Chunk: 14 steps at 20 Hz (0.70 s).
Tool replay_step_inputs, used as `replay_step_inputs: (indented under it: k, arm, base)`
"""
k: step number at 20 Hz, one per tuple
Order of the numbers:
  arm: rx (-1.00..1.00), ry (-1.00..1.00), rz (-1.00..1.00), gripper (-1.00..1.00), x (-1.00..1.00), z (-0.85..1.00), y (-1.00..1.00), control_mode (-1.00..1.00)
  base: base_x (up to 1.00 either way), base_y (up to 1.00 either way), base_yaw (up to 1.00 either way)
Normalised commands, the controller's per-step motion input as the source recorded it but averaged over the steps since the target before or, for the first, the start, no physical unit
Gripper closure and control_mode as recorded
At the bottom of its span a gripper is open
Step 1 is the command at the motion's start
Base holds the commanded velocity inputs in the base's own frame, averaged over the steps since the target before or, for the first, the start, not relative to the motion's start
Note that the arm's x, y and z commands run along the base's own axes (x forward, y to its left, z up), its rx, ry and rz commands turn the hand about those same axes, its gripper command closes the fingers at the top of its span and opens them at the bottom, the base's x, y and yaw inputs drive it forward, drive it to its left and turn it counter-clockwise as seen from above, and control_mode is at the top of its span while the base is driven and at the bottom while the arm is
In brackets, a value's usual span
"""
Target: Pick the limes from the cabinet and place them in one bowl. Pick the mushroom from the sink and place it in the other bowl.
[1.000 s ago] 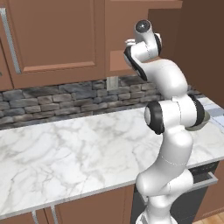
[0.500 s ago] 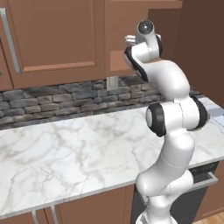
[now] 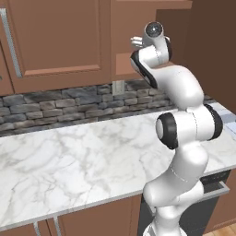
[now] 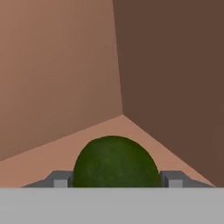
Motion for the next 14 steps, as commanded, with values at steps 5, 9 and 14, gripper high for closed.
replay_step_inputs:
  k: [5, 9, 14]
  arm:
    - [0.0, 0.0, 0.04, 1.0, -0.57, 0.05, 0.14, -1.0]
    - [0.0, -0.01, 0.04, 1.0, -0.7, 0.0, 0.03, -1.0]
    - [0.0, 0.0, 0.02, 1.0, -0.92, 0.02, 0.05, -1.0]
  base:
    - [0.0, 0.0, 0.0]
    - [0.0, 0.0, 0.0]
    - [0.0, 0.0, 0.0]
